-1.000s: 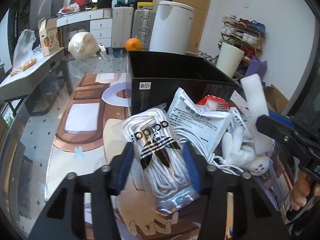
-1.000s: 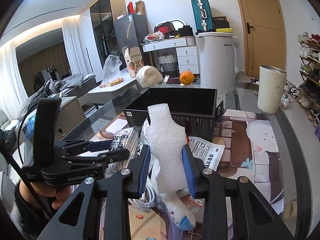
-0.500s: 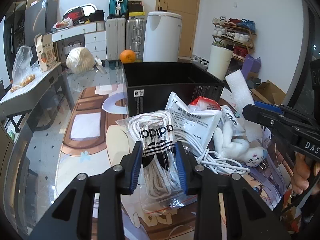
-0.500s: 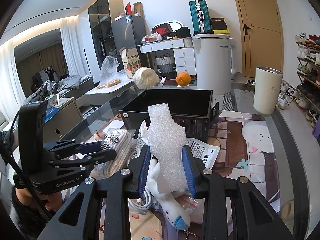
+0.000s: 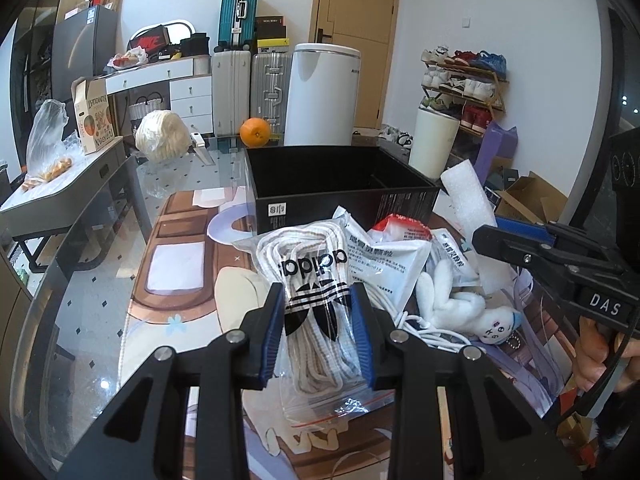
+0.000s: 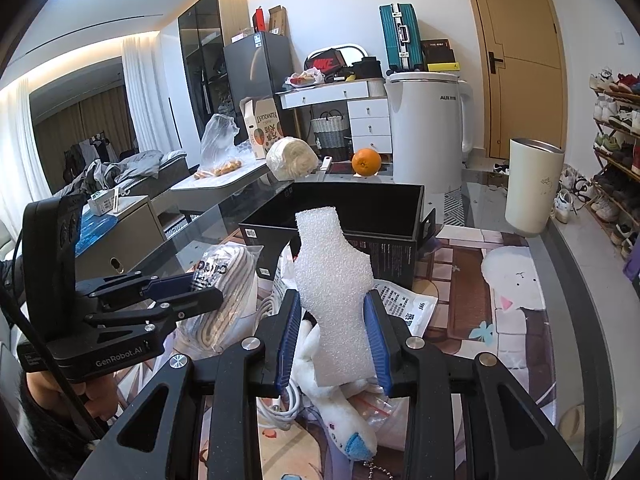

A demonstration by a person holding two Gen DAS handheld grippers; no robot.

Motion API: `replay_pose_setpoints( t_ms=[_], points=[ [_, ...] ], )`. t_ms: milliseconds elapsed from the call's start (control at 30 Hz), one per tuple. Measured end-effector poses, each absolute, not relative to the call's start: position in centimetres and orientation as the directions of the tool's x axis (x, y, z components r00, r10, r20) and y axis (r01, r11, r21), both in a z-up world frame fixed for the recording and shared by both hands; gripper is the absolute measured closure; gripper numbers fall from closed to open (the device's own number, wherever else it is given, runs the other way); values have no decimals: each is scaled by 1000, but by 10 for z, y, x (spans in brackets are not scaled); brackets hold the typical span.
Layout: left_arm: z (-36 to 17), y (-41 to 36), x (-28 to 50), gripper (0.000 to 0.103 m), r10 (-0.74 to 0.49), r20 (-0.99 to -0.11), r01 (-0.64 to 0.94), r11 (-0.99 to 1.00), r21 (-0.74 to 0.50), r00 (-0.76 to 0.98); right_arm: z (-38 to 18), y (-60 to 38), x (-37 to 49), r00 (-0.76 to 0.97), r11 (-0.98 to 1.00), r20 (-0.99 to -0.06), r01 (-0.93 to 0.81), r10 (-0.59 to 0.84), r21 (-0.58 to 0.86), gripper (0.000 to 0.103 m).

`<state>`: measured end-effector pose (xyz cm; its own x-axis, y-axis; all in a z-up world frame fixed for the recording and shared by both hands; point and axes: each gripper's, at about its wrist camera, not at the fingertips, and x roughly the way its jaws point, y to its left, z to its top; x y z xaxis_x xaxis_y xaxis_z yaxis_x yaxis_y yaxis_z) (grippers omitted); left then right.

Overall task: Organize soft objects
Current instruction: 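Grasp the bagged white Adidas laces with the left gripper while the right gripper holds the foam, then lower the Adidas bag and foam into the black box and open both grippers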

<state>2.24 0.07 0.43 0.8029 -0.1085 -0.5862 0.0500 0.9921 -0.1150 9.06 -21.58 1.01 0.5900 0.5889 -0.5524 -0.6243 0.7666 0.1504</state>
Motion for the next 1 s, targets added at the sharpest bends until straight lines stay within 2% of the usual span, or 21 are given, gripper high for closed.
replay_pose_setpoints(
  t_ms=[1000],
  points=[
    [48, 9, 37, 72, -127, -501, 72, 989, -128, 856, 28, -219, 125, 630, 793, -558, -603, 540, 87, 70]
  ],
)
